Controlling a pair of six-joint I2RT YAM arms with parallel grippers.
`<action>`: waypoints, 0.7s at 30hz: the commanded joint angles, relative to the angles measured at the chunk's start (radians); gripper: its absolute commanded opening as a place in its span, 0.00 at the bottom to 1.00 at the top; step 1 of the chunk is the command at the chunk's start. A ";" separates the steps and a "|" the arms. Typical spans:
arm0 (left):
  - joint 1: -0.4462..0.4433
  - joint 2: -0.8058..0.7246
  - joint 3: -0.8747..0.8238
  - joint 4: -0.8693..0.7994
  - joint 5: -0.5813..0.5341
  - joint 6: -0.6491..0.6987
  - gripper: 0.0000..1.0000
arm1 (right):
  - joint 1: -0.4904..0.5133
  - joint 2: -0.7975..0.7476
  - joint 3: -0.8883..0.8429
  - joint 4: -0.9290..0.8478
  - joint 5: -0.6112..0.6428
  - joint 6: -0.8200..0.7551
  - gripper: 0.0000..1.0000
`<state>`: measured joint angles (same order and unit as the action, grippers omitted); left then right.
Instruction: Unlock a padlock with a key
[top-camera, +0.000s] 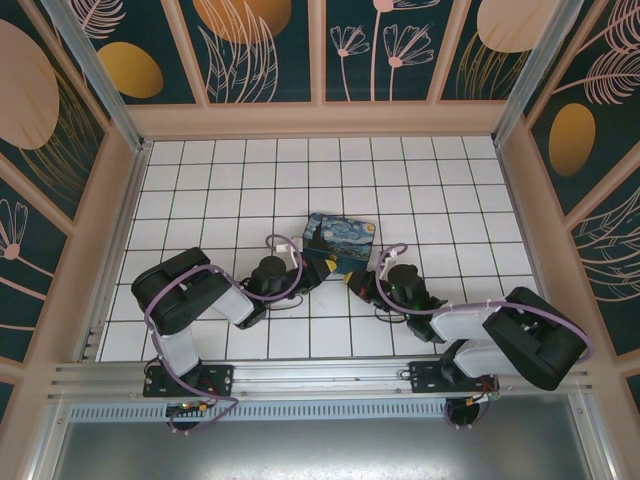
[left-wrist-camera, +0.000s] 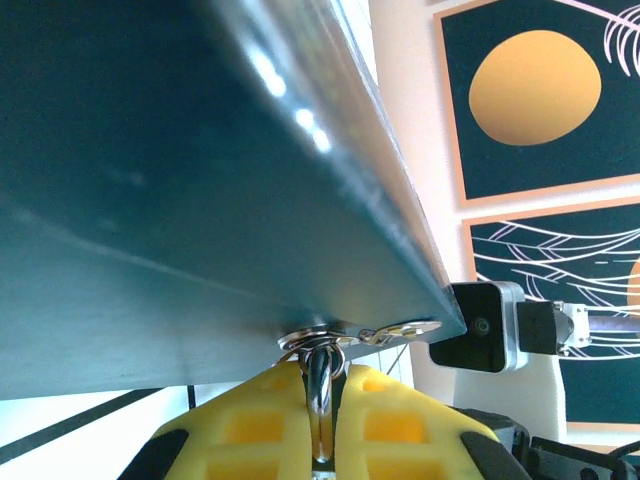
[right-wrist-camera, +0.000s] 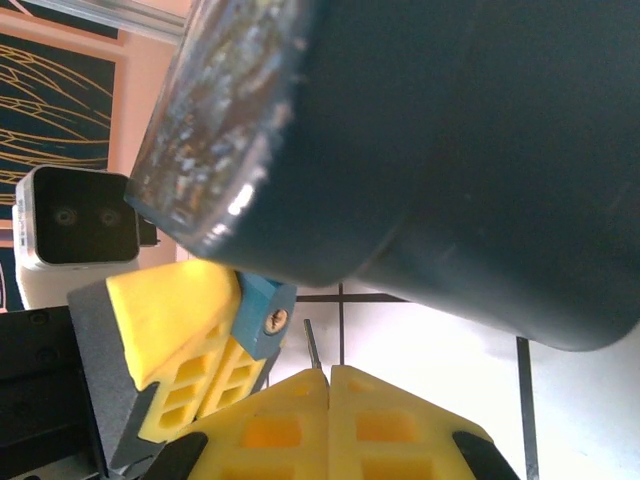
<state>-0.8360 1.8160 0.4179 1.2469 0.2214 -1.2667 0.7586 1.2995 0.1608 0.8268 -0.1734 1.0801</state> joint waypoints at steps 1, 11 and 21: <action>0.007 0.012 -0.002 0.088 0.014 -0.008 0.00 | -0.008 0.011 0.029 0.030 -0.014 -0.004 0.00; 0.006 0.029 -0.004 0.101 0.015 -0.010 0.00 | -0.015 0.012 0.041 0.026 -0.021 -0.007 0.00; 0.007 0.029 -0.010 0.093 0.006 0.003 0.00 | -0.018 0.011 0.046 0.025 -0.025 -0.010 0.00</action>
<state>-0.8310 1.8397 0.4160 1.2827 0.2253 -1.2694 0.7475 1.3064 0.1764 0.8234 -0.1841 1.0798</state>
